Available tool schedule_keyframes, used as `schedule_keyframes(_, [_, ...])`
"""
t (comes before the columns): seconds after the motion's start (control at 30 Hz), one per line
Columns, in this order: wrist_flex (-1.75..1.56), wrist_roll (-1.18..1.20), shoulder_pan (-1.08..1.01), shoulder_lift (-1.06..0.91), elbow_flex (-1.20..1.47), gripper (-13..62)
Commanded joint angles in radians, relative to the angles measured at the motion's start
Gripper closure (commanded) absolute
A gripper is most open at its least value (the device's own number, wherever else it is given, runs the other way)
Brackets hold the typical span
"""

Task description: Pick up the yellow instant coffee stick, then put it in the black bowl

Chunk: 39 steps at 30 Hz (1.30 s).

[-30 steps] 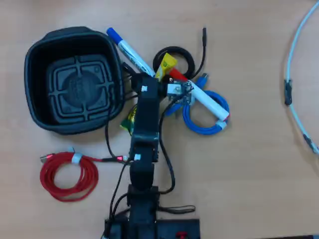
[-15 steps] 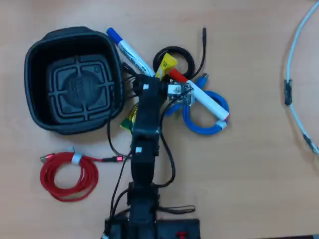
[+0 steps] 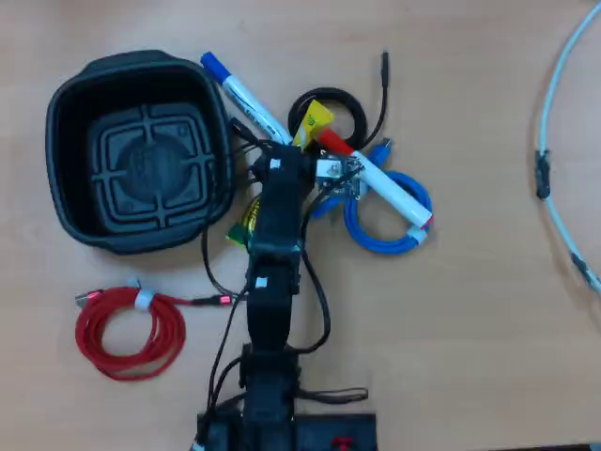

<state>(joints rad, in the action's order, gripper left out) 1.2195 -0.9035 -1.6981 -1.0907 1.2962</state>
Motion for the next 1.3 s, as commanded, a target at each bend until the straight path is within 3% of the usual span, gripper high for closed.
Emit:
schedule_keyframes(0.0, [-0.025, -0.014, -0.008, -0.009, -0.077, 18.0])
schedule_keyframes(0.1, [-0.025, -0.014, -0.005, -0.009, -0.077, 30.8])
schedule_keyframes(0.23, [-0.028, -0.015, -0.003, -0.011, -0.077, 57.1])
schedule_keyframes(0.27, [-0.028, -0.015, -0.002, -0.011, -0.077, 59.3])
schedule_keyframes(0.33, [-0.028, -0.014, -0.002, -0.011, -0.077, 54.7])
schedule_keyframes(0.93, [-0.023, -0.02, 0.074, -0.037, -0.086, 55.7])
schedule_keyframes(1.27, [-0.009, -0.014, 0.098, -0.259, -0.058, 55.7])
